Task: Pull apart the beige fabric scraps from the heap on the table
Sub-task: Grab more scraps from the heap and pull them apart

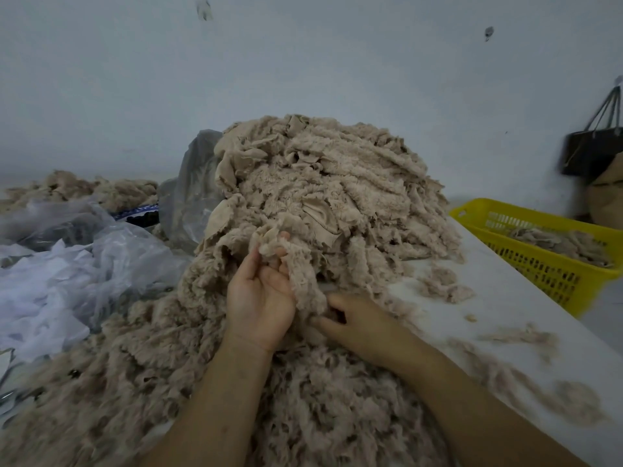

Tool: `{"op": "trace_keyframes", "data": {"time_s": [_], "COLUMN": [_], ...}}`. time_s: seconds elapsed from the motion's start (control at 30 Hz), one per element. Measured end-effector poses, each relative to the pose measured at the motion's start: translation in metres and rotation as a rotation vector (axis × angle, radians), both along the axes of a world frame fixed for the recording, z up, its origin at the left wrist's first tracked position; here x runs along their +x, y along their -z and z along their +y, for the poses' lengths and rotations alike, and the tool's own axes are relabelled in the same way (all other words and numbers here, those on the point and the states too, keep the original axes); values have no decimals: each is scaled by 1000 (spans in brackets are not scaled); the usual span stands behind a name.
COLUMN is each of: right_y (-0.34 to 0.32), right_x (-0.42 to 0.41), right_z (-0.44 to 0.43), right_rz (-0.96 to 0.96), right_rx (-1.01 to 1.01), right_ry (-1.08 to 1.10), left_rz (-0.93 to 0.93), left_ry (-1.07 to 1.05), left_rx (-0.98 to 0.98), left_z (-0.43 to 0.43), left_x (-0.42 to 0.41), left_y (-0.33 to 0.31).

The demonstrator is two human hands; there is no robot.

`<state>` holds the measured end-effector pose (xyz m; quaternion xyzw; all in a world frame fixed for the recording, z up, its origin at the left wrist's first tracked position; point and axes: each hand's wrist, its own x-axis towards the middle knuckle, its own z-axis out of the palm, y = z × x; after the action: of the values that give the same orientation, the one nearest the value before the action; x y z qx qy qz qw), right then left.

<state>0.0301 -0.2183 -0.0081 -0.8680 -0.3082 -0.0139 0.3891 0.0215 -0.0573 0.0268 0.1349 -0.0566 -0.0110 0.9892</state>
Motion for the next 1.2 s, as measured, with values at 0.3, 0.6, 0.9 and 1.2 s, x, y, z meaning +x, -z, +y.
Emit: {"op": "trace_keyframes", "data": {"time_s": [0.3, 0.6, 0.9, 1.2], "right_y": [-31, -27, -29, -18], "right_x": [8, -1, 8, 25], "right_z": [-32, -20, -42, -61], "right_rz": [568, 430, 213, 550], "right_rx": [1112, 715, 925, 1498], "right_ry": [98, 134, 212, 381], "left_rz": [128, -205, -199, 414], "left_ry": [-237, -284, -653, -482], "left_rx": [994, 1614, 1659, 997], "left_z": [-15, -28, -16, -2], "left_x": [5, -2, 2, 19], "left_y": [11, 21, 17, 26]}}
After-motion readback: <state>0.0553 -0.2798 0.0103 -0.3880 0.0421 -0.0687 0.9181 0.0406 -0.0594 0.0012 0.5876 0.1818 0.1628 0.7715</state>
